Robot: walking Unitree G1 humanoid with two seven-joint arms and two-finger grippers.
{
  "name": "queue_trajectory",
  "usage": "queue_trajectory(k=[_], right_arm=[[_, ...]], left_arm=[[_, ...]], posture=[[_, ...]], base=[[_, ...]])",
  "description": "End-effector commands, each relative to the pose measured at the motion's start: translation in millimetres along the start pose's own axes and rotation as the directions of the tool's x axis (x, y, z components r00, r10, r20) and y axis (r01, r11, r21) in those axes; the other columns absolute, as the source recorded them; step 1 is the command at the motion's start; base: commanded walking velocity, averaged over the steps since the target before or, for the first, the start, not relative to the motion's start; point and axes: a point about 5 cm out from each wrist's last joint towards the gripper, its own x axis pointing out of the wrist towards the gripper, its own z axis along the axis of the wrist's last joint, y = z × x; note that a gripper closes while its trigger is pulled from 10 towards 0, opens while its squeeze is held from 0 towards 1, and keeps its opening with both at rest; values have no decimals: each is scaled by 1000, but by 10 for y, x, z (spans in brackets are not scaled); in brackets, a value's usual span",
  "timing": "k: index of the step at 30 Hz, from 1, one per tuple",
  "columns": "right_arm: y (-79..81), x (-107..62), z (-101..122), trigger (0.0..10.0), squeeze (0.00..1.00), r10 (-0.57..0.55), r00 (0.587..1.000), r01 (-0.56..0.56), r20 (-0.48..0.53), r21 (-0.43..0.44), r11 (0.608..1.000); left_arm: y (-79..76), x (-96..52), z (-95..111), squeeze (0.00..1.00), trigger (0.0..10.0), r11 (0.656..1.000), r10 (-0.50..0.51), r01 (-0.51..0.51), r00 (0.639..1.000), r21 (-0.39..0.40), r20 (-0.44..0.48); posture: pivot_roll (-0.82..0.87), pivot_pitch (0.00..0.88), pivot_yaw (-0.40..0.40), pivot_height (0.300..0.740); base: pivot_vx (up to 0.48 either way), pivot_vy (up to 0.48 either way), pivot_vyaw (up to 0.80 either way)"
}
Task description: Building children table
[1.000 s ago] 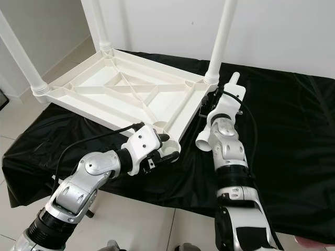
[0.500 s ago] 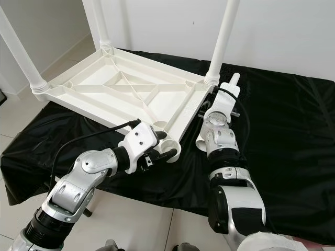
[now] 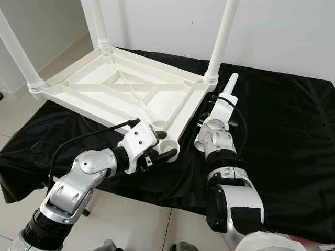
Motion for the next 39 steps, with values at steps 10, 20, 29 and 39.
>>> queue_trajectory(k=[10,20,29,39], right_arm=[[69,-21,-359,10000,0,28,957,1,-288,98,995],[120,-55,-380,10000,0,70,908,-6,-414,153,988],[-16,-34,-488,314,0,11,857,80,-516,154,985],[-63,-28,-492,0,0,-20,834,127,-552,156,980]], left_arm=[[-16,11,28,0,10000,1000,21,-20,1000,-13,10],[-17,24,44,0,10000,1000,27,-27,999,-16,19],[-33,52,62,0,10000,1000,26,-25,999,-19,34],[-32,55,64,0,10000,1000,23,-22,999,-16,34]], posture=[[6,28,-46,740],[3,17,-51,740],[-6,5,-55,740],[-4,6,-54,740]], base=[[0,0,0],[0,0,0],[0,0,0],[0,0,0]])
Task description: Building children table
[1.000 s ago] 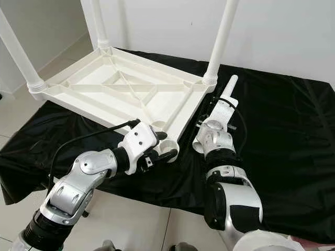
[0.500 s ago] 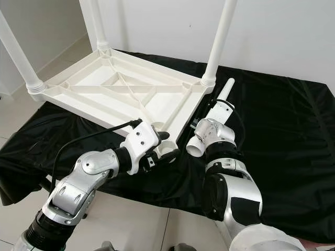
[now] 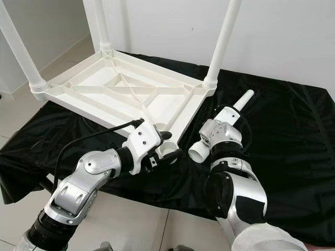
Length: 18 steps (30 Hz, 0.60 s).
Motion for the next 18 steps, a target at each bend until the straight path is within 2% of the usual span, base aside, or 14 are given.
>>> queue_trajectory(k=[1,6,9,10,12,14,18], right_arm=[[-91,102,-282,0,0,-58,991,53,-121,-46,998],[-96,97,-221,0,0,-70,995,66,-77,-54,996],[-93,86,-129,0,0,-69,997,68,-18,-40,997],[-94,68,-37,10000,0,-79,995,83,63,-52,995],[-94,68,-37,10000,0,-79,995,83,63,-52,995],[-82,25,106,10000,0,-84,980,96,180,-63,993],[-76,-8,203,10000,0,-87,967,104,241,-59,993]], left_arm=[[15,3,20,0,10000,999,32,-32,999,5,6],[37,-14,19,0,10000,999,32,-32,999,5,5],[117,-52,37,0,10000,999,34,-34,999,-24,21],[194,-79,55,0,10000,998,45,-44,998,-48,34],[194,-79,55,0,10000,998,45,-44,998,-48,34],[331,-120,76,0,10000,995,68,-65,996,-73,48],[436,-149,82,0,10000,995,82,-78,995,-69,49]], posture=[[-3,9,-56,740],[-2,15,-55,740],[-2,22,-53,740],[-2,24,-51,740],[-2,24,-51,740],[-4,26,-46,740],[-3,25,-44,740]], base=[[0,0,0],[0,0,0],[0,0,0],[0,0,0],[0,0,0],[0,0,0],[0,0,0]])
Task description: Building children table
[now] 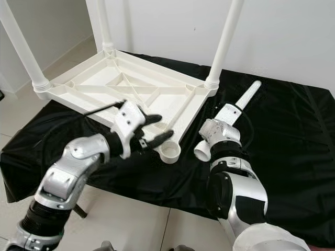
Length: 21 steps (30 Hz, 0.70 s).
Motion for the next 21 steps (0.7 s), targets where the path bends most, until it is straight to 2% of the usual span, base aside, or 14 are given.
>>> queue_trajectory(k=[1,5,8,12,16,17,18,19,21], right_arm=[[-50,20,47,10000,0,-24,999,24,40,3,1000],[-51,7,119,10000,0,-27,997,26,76,13,1000],[-44,-54,339,10000,0,-24,981,19,195,26,999],[-30,-98,475,10000,0,-4,968,-12,251,64,998],[-29,-169,654,10000,0,43,928,-79,370,85,993],[-30,-182,678,10000,0,81,910,-133,407,100,986],[-30,-182,678,10000,0,81,910,-133,407,100,986],[-45,-197,694,10000,0,126,880,-199,458,114,973],[-54,-199,692,10000,0,137,871,-214,472,114,970]], left_arm=[[57,-6,-7,0,10000,1000,-6,6,1000,-5,-4],[143,-26,-5,0,10000,1000,4,-4,1000,1,-9],[314,-60,6,0,10000,999,34,-34,999,-2,-9],[410,-78,28,0,10000,999,47,-47,999,-16,-1],[557,-108,71,0,10000,997,79,-78,997,-18,12],[592,-119,87,0,10000,996,85,-85,996,-24,19],[592,-119,87,0,10000,996,85,-85,996,-24,19],[638,-133,115,0,10000,995,92,-91,995,-29,32],[653,-137,126,0,10000,995,93,-92,995,-27,37]], posture=[[-4,26,-42,740],[-3,26,-41,740],[-4,24,-37,740],[-3,22,-37,740],[4,11,-37,740],[5,10,-38,740],[5,10,-38,740],[9,4,-39,740],[9,4,-39,740]], base=[[0,0,0],[0,0,0],[0,0,0],[0,0,0],[0,0,0],[0,0,0],[0,0,0],[0,0,0],[0,0,0]])
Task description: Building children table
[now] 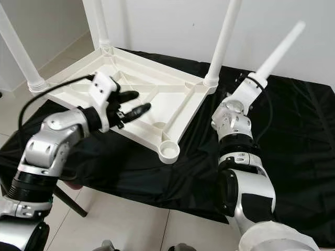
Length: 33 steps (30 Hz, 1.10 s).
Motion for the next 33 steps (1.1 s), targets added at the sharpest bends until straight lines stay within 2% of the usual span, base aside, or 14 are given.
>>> queue_trajectory(k=[1,7,9,15,16,17,21,23,25,27,30,31,32,33], right_arm=[[-13,-11,5,10000,0,52,998,-52,40,2,999],[-36,-69,-2,10000,0,205,964,-199,168,-54,979],[-26,-133,22,10000,0,321,916,-316,240,-58,947],[-18,-182,54,10000,0,386,874,-381,295,-74,921],[-16,-203,66,10000,0,411,856,-412,313,-66,909],[0,-240,89,10000,0,457,822,-462,339,-71,884],[27,-304,131,10000,0,515,766,-519,384,-103,848],[27,-304,131,10000,0,515,766,-519,384,-103,848],[40,-349,156,10000,0,551,725,-556,414,-120,822],[40,-349,156,10000,0,551,725,-556,414,-120,822],[55,-377,154,10000,0,587,687,-591,427,-141,794],[79,-394,150,10000,0,612,667,-613,425,-153,775],[113,-419,143,10000,0,646,636,-647,423,-166,745],[113,-419,143,10000,0,646,636,-647,423,-166,745]], left_arm=[[25,5,18,0,10000,1000,-15,15,1000,-4,15],[143,6,15,0,10000,998,43,-42,998,-37,37],[197,4,48,0,10000,996,74,-70,995,-62,63],[210,1,68,0,10000,995,70,-65,995,-78,67],[208,0,79,973,10000,995,63,-57,996,-85,70],[191,1,92,1000,10000,994,45,-37,996,-100,78],[158,3,123,1000,10000,993,18,-6,995,-122,102],[158,3,123,1000,10000,993,18,-6,995,-122,102],[138,9,139,1000,10000,989,-7,24,993,-143,117],[138,9,139,1000,10000,989,-7,24,993,-143,117],[102,24,145,1000,10000,986,-40,59,991,-155,126],[82,42,152,894,10000,983,-55,76,990,-165,131],[62,63,175,0,10000,980,-70,95,987,-177,146],[62,63,175,0,10000,980,-70,95,987,-177,146]], posture=[[12,0,-42,740],[10,0,-42,740],[11,0,-44,740],[13,0,-45,740],[13,0,-45,740],[13,0,-45,740],[11,0,-46,740],[11,0,-46,740],[9,0,-48,740],[9,0,-48,740],[10,0,-48,740],[10,0,-49,740],[13,0,-50,740],[13,0,-50,740]], base=[[0,0,0],[0,0,0],[0,0,0],[0,0,0],[0,0,0],[0,0,0],[0,0,0],[0,0,0],[0,0,0],[0,0,0],[0,0,0],[0,0,0],[0,0,0],[0,0,0]])
